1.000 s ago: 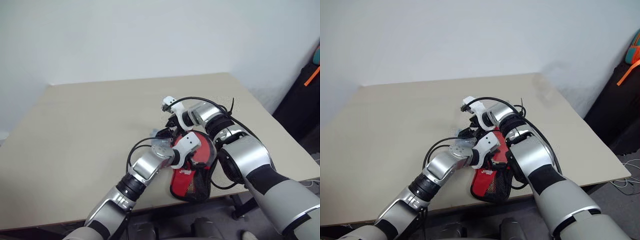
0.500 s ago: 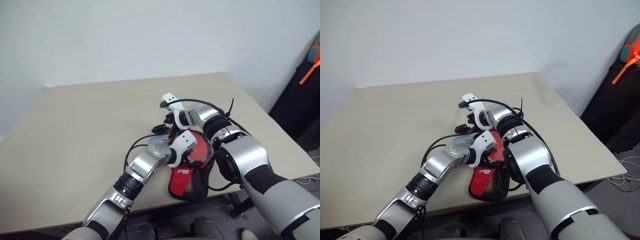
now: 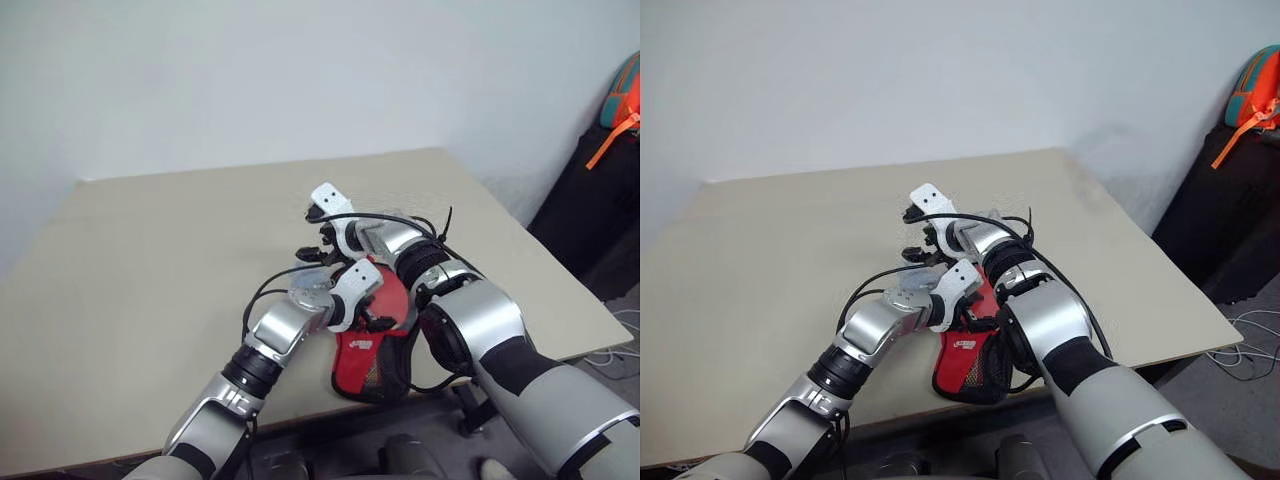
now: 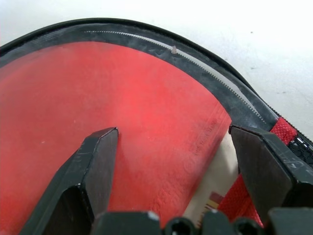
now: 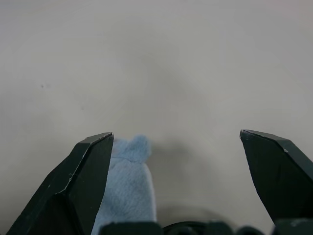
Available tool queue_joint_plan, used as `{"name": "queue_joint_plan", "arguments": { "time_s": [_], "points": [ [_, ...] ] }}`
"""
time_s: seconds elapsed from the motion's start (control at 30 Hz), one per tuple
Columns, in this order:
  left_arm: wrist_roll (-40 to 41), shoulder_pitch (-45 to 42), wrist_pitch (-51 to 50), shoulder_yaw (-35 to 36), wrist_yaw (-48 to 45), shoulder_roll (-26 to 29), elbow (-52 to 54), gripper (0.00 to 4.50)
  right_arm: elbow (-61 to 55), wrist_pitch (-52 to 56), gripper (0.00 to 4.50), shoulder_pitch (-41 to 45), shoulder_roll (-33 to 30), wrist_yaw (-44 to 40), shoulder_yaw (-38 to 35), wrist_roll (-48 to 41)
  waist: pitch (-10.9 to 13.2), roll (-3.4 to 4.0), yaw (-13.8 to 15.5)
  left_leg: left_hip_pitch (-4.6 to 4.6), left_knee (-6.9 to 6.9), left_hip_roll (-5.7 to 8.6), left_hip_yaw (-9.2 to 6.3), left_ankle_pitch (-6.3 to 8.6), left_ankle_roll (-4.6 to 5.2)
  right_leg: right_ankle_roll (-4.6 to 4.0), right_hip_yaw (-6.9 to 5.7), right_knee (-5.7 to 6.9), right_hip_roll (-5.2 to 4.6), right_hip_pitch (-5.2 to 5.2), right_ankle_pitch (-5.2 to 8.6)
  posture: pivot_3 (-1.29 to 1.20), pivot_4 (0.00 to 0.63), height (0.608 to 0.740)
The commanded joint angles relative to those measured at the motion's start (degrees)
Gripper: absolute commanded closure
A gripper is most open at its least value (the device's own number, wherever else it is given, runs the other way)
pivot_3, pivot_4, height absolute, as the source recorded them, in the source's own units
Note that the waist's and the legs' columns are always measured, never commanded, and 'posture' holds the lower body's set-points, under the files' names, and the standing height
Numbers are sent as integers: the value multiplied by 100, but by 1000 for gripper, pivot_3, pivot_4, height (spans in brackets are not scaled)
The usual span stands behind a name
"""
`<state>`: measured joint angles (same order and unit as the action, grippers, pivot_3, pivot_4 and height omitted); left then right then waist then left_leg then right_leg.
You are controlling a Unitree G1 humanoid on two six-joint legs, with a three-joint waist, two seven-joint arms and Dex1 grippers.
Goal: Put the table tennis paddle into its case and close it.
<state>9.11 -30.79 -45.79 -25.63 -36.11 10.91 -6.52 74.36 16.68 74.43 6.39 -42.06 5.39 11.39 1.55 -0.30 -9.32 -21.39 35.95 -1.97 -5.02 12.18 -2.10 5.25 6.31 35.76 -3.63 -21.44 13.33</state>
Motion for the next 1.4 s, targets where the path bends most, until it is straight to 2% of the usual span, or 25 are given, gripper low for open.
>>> {"name": "queue_joint_plan", "arguments": {
  "time_s": [0.03, 0.43, 0.67, 0.83, 1.0, 1.13, 1.27, 1.4],
  "points": [
    [-272, -105, -6, -208, 68, -4, -13, 678, 264, -102, 0, -416, 383, -180, 328, 236, -9, -4, 0, 1, 1, 0, -1, 1, -1, 0, -2, 1, 0, 1, 0, 0, 0, 740],
    [-218, -56, -62, -51, 107, 48, -23, 678, 211, -63, 0, -824, -157, -1145, 764, 565, -42, -11, 37, 2, 2, 0, -44, 5, -9, -4, -42, 3, 0, 15, 16, 0, 0, 740],
    [-226, -25, -84, -21, 111, 44, -4, 678, 123, -65, 0, -863, -316, -1346, 618, 398, -43, -7, 64, 1, 2, 0, -56, 7, -13, -2, -57, 3, -2, 17, 20, 0, 0, 740],
    [-214, 6, -139, 23, 146, 55, 37, 678, 86, -165, 0, -931, -536, -1194, 453, 257, -43, -7, 74, 0, 2, 0, -57, 8, -14, -14, -60, 3, -3, 18, 28, 0, 0, 740],
    [-195, 52, -185, 57, 162, 83, 89, 678, 9, -135, 0, -704, -753, -906, -260, -392, -39, -1, 73, -3, 3, 0, -60, 8, -13, -15, -63, 3, -4, 19, 29, 0, 0, 740],
    [-176, 76, -250, 84, 159, 96, 135, 678, -123, 64, 0, -182, -930, -1099, -1104, -1252, 8, 49, 75, -22, 5, 0, -58, -6, 8, -15, -62, 6, -4, 11, 28, 0, 0, 740],
    [-169, 61, -256, 84, 111, 95, 105, 678, -149, -100, 0, -140, -946, -879, -1109, -1265, 37, 62, 52, -28, 5, 0, -58, -7, 9, -14, -62, 6, -4, 1, 27, 0, 0, 740],
    [-200, 20, -209, 64, 56, 101, 70, 678, -104, -360, 0, -424, -855, -431, -804, -947, 46, 75, 23, -26, 0, 0, -52, -6, 9, -14, -59, 6, -4, -4, 28, 0, 0, 740]
  ]
}}
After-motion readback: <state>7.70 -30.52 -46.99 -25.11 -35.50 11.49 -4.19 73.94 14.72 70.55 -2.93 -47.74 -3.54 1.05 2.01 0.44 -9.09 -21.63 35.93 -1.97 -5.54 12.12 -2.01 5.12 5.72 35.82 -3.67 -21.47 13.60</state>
